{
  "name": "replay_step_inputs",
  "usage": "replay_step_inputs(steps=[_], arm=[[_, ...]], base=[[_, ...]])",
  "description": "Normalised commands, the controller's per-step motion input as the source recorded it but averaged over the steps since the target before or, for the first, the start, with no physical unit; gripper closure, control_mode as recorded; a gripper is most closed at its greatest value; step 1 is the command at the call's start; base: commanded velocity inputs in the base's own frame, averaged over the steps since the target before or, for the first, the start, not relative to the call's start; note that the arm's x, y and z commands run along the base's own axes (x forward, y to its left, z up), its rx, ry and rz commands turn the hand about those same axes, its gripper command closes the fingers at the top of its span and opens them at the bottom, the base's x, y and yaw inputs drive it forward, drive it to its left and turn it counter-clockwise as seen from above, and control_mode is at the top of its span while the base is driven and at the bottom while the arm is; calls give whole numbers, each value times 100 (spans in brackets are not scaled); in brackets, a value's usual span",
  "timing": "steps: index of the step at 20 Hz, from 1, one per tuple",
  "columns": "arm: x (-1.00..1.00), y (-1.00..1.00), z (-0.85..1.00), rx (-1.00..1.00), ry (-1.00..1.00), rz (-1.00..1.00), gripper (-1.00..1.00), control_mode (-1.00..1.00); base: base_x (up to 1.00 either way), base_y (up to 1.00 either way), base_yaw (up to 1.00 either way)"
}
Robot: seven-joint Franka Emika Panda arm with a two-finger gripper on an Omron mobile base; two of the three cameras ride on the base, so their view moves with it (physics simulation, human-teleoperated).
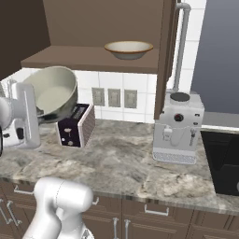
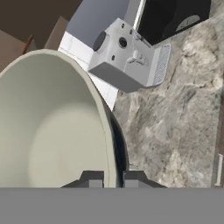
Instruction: Open the cabinet. Pick the bowls from the counter and place them in the cabinet. Then close the cabinet.
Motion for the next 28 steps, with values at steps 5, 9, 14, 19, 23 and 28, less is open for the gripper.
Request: replay_step_inputs(steps=[5, 9, 14, 19, 23, 28], arm=[[-37, -3, 48, 0, -1, 0, 100, -100], [-22, 0, 45, 0, -2, 0, 100, -100], [-4, 0, 43, 0, -12, 0, 100, -100], [0, -1, 31, 0, -14, 0, 100, -100], [4, 0, 15, 0, -19, 0, 100, -100], [21, 0, 8, 0, -6, 0, 100, -100]], base=[[0, 0, 0], [0, 0, 0], [0, 0, 0], [0, 0, 0], [0, 0, 0], [0, 0, 0]])
